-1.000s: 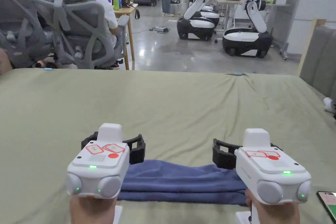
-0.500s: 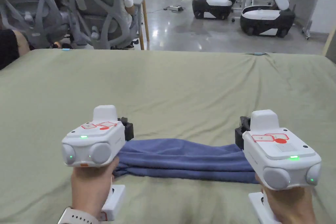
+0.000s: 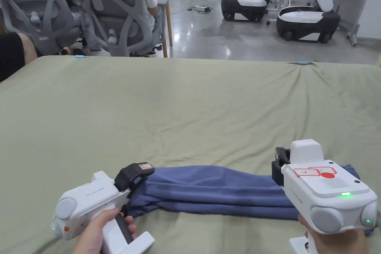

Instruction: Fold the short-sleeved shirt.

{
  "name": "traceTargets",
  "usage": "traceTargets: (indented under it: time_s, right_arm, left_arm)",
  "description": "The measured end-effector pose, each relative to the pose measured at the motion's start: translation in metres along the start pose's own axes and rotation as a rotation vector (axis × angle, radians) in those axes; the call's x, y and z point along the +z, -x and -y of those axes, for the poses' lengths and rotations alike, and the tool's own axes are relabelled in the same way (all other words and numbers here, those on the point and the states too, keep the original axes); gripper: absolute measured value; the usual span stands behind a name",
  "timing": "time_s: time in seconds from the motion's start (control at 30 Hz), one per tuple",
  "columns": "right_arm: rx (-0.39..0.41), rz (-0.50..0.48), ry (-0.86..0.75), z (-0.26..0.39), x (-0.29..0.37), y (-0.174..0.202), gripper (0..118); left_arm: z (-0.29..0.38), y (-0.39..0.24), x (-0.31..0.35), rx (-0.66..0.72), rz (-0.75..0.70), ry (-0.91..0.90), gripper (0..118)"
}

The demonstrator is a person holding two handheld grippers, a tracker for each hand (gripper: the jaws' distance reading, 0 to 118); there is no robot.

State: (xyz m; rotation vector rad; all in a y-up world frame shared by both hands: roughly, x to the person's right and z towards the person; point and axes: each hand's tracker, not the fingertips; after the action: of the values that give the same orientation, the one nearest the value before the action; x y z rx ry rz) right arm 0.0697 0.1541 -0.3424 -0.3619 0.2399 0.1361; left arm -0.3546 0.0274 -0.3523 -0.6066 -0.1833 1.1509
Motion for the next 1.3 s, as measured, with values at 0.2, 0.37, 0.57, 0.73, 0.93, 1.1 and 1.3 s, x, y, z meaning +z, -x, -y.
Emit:
traceTargets:
  time_s: [0.2,0.37,0.57,0.73,0.93,1.1,1.3]
  right_arm:
    - [0.009,0.008,0.015,0.001,0.0,-0.002,0]
    - [0.035,0.007,0.022,0.001,-0.004,-0.003,0]
    - [0.019,0.009,0.007,-0.003,0.003,-0.01,0]
    - [0.008,0.009,-0.005,0.0,0.01,-0.018,0]
    - [0.011,0.013,-0.008,0.013,0.025,-0.034,0]
    - [0.009,0.012,-0.002,0.03,0.033,-0.052,0]
    - [0.027,-0.002,0.019,0.026,0.031,-0.055,0]
  left_arm:
    - [-0.001,0.004,-0.026,0.046,-0.068,-0.005,7]
    - [-0.033,-0.018,0.013,-0.171,-0.212,-0.095,5]
    - [-0.028,-0.09,0.03,-0.718,-0.474,-0.126,6]
    - [0.056,-0.161,-0.023,-1.165,-0.492,-0.076,5]
    - [0.177,-0.178,-0.119,-1.457,-0.56,0.147,5]
    - [0.192,-0.162,-0.136,-1.374,-0.555,0.127,41]
    - [0.147,-0.187,-0.084,-1.058,-0.309,-0.028,95]
